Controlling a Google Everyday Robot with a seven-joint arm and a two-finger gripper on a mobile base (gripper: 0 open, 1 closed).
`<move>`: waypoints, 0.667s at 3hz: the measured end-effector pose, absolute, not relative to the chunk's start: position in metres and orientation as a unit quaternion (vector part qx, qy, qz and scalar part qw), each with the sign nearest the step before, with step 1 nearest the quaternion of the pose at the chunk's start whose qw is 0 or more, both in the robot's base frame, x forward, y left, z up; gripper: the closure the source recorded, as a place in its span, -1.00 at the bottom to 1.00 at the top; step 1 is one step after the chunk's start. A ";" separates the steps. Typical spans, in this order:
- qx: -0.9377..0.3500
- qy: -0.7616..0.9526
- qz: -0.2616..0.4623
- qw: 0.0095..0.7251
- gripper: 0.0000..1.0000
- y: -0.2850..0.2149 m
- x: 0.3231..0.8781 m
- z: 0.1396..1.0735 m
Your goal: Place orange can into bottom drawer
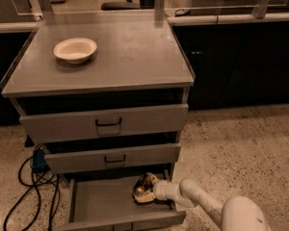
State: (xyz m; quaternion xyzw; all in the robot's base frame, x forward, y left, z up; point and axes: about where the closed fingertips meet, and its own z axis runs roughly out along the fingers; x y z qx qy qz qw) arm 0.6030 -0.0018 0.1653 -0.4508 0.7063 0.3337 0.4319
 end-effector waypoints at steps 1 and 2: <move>-0.451 0.706 0.334 0.432 0.62 -0.002 0.603 0.165; -0.451 0.706 0.334 0.432 0.15 -0.002 0.603 0.165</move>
Offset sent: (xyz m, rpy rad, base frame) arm 0.0000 0.0000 0.0000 0.0000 0.0000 0.0000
